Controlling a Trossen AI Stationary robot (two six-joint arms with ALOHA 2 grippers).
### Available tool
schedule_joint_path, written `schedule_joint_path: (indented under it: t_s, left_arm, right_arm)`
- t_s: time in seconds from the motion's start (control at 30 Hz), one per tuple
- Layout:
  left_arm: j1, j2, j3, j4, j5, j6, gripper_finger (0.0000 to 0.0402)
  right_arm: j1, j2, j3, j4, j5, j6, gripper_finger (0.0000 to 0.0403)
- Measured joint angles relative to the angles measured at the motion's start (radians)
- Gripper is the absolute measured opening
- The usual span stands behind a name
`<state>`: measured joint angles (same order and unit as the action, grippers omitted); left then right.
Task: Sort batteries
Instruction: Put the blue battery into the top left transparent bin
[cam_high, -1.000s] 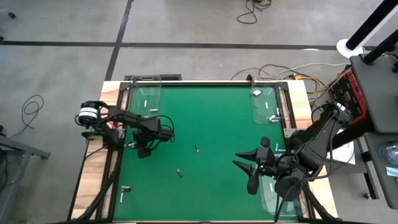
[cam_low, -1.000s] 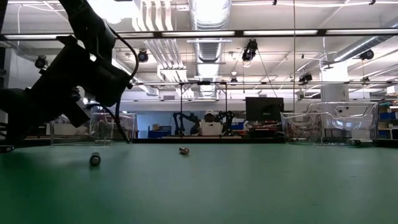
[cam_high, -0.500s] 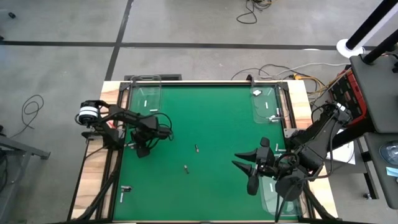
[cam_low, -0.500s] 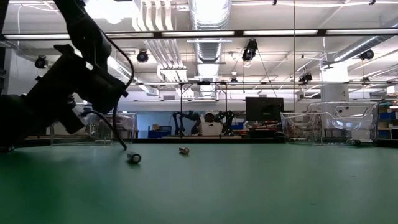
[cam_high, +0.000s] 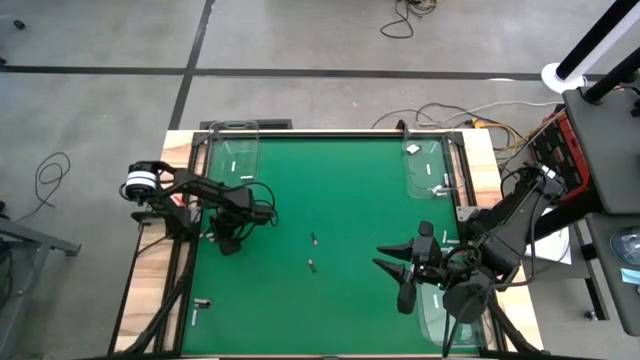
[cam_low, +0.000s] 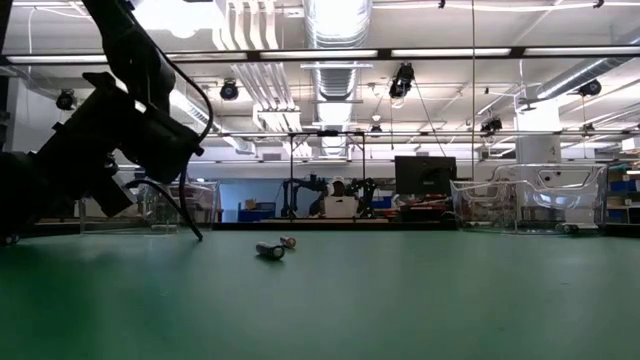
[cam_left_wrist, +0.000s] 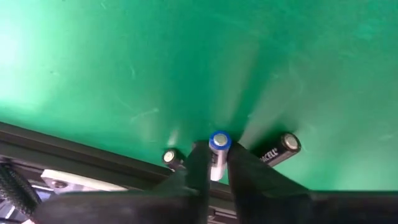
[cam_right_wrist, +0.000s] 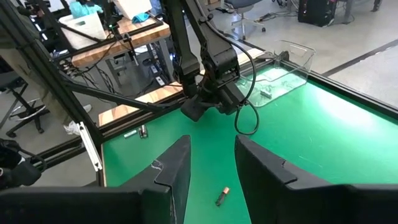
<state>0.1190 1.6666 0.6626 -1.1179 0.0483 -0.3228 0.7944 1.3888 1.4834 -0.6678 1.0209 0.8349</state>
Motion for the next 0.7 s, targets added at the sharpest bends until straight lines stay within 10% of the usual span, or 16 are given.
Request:
schedule_joint_path:
  t_s: [0.47,0.7]
  left_arm:
    - [-0.005,-0.056,0.107,-0.067,-0.055,-0.010,0.0005]
    - [-0.033,-0.151,0.231,-0.244,0.095,-0.002,0.0003]
  right_arm:
    - [0.000,-0.013,0.000,0.000,-0.026,-0.035,0.0106]
    - [0.002,-0.016,0.000,0.000,-0.033,-0.043,0.0110]
